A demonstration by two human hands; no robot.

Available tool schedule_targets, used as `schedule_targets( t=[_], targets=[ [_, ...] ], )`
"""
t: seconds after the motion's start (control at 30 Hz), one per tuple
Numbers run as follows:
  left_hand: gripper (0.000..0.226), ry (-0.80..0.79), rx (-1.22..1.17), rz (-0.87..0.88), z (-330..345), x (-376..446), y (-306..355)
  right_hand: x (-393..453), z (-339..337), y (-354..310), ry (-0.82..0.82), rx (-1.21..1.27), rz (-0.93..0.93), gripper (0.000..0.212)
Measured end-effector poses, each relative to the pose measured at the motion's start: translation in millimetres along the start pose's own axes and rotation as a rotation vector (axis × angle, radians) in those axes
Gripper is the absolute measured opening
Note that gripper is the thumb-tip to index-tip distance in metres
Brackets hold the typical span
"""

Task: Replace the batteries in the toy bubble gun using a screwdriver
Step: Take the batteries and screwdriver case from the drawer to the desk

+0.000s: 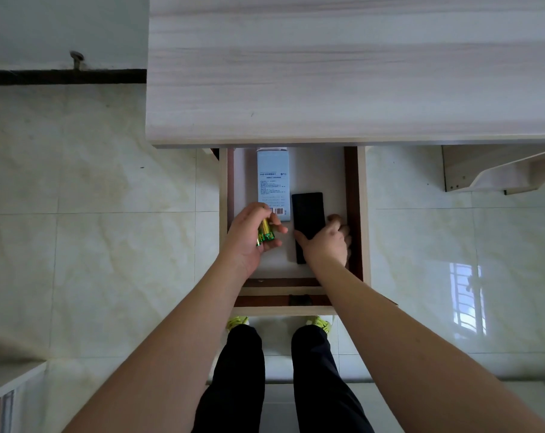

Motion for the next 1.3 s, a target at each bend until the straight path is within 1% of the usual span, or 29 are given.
schedule_targets(
  t=[0.17, 0.23, 0.3, 0.37, 0.4, 0.47, 0.5, 0.57, 0.63, 0.73, 0.83, 1.0, 1.1, 1.2, 1.3],
  targets=[
    [0.012, 0.037, 0.056, 0.020, -3.2, 11.0, 2.6, 3.5, 2.0, -0.3, -0.063, 0.066, -0.007, 0.075],
    [0.017, 0.084, 0.078, 0.026, -4.6, 15.5, 2.7, 4.2, 2.0, 0.4, -0.081, 0.106, -0.023, 0.069],
    [0.024, 0.133, 0.120, 0.050, -6.2, 20.3, 3.5, 4.4, -0.5, 1.6, -0.092, 0.199, -0.027, 0.063],
    [0.028, 0.174, 0.231, 0.093, -7.1, 24.8, 4.7, 4.6, -2.9, 3.8, -0.125, 0.271, -0.018, 0.061],
    [0.026, 0.187, 0.316, 0.118, -6.2, 26.5, 5.5, 4.3, -4.8, 5.3, -0.138, 0.303, -0.009, 0.063],
    [0.019, 0.233, 0.539, 0.183, -5.9, 29.6, 8.6, 3.2, -9.3, 9.0, -0.154, 0.377, 0.014, 0.066],
    [0.020, 0.269, 0.637, 0.224, -7.1, 31.5, 10.3, 2.9, -12.3, 11.2, -0.153, 0.412, 0.009, 0.067],
    [0.027, 0.317, 0.758, 0.274, -8.2, 34.6, 12.5, -0.2, -20.8, 15.4, -0.144, 0.427, -0.029, 0.067],
    [0.038, 0.334, 0.839, 0.282, -7.1, 37.5, 10.8, -2.6, -28.7, 21.2, -0.123, 0.394, -0.065, 0.068],
    [0.059, 0.378, 0.887, 0.282, -5.9, 42.5, 5.6, -5.0, -33.1, 27.2, -0.130, 0.435, -0.087, 0.060],
    [0.069, 0.375, 0.961, 0.250, 0.2, 47.7, 0.6, -6.6, -34.9, 28.2, -0.137, 0.441, -0.103, 0.056],
    [0.071, 0.391, 0.989, 0.133, 6.5, 54.2, -1.7, -11.7, -38.6, 27.6, -0.126, 0.432, -0.099, 0.058],
    [0.062, 0.364, 1.018, 0.066, 7.6, 58.9, -4.6, -17.2, -41.9, 28.3, -0.125, 0.459, -0.096, 0.053],
    [0.056, 0.330, 0.954, 0.018, 5.7, 62.5, -7.7, -22.4, -46.5, 30.1, -0.128, 0.493, -0.097, 0.052],
    [0.061, 0.308, 0.891, 0.030, 2.9, 58.6, -8.7, -28.2, -50.2, 33.4, -0.132, 0.522, -0.105, 0.051]
  ],
)
Point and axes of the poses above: each hand's wrist, its own x-axis towards the middle knuckle, its own z-axis out of the palm, y = z × x, the point moved 5 cm from there along x, towards the middle knuckle, and after that the axes turned 5 degrees about z, right-handed, at the moved point
